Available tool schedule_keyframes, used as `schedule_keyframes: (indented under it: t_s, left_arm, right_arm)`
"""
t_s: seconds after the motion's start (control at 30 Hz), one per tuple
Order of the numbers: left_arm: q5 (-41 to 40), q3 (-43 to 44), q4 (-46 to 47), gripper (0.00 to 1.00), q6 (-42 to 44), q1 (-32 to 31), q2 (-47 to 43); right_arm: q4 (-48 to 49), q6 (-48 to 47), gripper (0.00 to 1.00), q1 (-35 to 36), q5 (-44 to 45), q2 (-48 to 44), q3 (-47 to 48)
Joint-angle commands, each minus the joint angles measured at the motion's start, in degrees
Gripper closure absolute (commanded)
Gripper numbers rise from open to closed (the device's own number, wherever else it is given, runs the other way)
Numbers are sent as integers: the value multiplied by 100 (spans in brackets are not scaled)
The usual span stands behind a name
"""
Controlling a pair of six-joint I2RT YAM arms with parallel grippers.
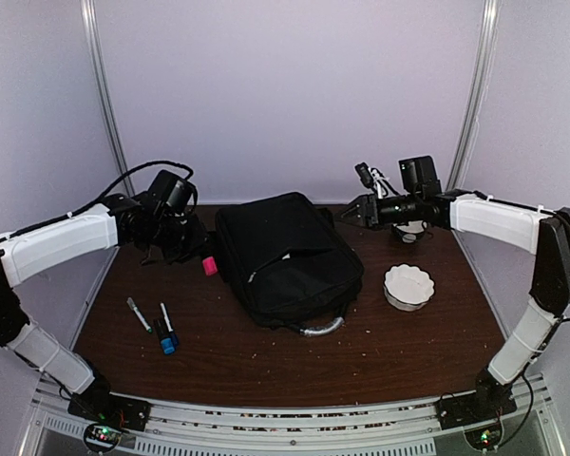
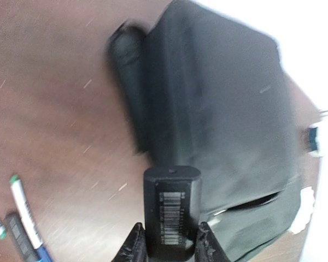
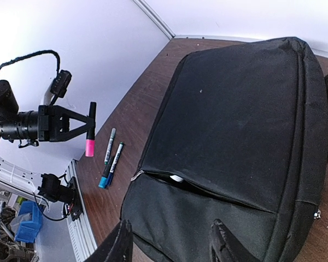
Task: Pack the student bag
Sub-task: Pick up the pen at the center of the board, then pass from the left arm to the right
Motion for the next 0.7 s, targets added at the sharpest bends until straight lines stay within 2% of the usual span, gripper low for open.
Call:
schedule_keyframes:
  t_s: [0.0, 0.27, 0.67]
  left_arm:
    - [-133, 162, 1424, 83, 164, -22, 130]
    - [388, 660, 2744, 83, 156, -348, 771]
    - [440, 1141, 2851, 83, 119, -641, 1107]
  right_arm:
    - [-128, -48, 52, 178, 67, -237, 302]
    - [-776, -270, 48, 756, 266, 193, 1054]
    - [-1448, -664, 46, 1518, 602, 1222, 2331]
